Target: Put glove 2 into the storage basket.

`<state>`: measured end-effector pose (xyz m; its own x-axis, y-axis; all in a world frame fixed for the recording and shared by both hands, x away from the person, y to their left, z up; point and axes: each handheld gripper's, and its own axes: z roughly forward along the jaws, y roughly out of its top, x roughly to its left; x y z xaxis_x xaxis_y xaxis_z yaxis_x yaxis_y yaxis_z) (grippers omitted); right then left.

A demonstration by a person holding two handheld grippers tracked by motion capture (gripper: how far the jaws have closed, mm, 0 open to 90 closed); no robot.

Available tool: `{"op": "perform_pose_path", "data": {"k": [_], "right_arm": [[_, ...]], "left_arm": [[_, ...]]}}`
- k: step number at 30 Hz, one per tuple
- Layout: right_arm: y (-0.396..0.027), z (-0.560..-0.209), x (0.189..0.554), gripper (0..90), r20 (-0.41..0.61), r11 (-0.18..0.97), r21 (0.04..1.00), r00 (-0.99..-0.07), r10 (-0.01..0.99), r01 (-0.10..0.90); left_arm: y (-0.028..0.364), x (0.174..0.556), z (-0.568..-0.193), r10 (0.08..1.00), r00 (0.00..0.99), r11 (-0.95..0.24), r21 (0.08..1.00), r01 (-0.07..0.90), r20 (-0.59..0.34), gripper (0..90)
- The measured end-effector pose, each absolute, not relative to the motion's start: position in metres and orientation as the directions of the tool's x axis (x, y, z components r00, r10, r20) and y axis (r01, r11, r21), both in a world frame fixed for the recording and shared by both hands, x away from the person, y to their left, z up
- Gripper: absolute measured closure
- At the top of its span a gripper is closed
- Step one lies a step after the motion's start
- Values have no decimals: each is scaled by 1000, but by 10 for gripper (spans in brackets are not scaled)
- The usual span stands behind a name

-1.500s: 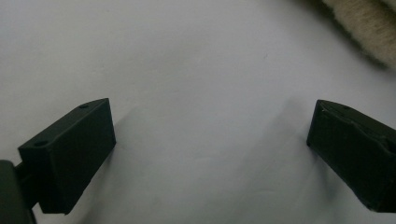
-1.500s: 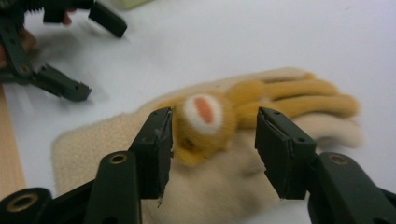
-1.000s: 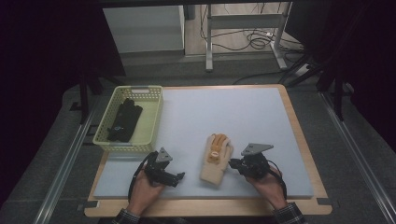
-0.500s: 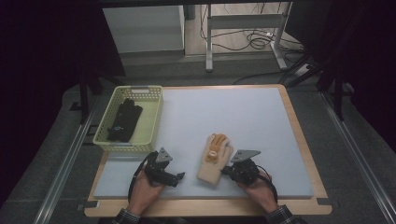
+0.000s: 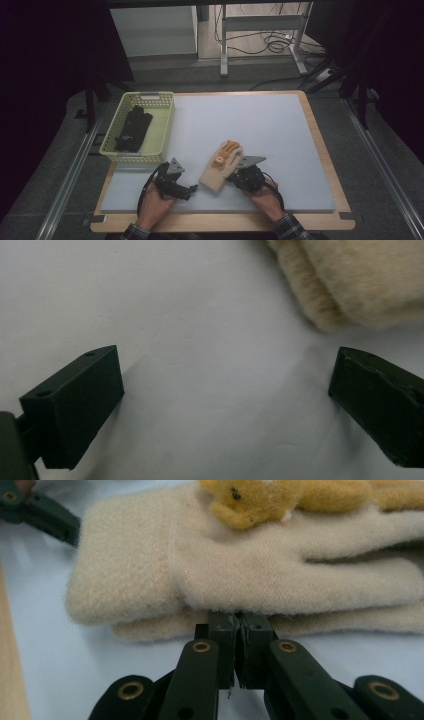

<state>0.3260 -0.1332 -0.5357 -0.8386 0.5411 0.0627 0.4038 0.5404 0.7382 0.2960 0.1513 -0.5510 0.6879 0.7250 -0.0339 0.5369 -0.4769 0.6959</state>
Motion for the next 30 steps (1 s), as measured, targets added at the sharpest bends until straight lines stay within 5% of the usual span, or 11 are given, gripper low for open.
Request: {"op": "perform_pose_path", "data": {"k": [19,30], "right_arm": [[-123,-529,331,763,14,552,742,-833,553,379],[-170,-518,331,561,10,508,751,-777,630,422]], "left_arm": [[151,296,-551,725,688,-477,696,537,-34,13],[151,296,-551,725,688,-477,696,537,-34,13]]}}
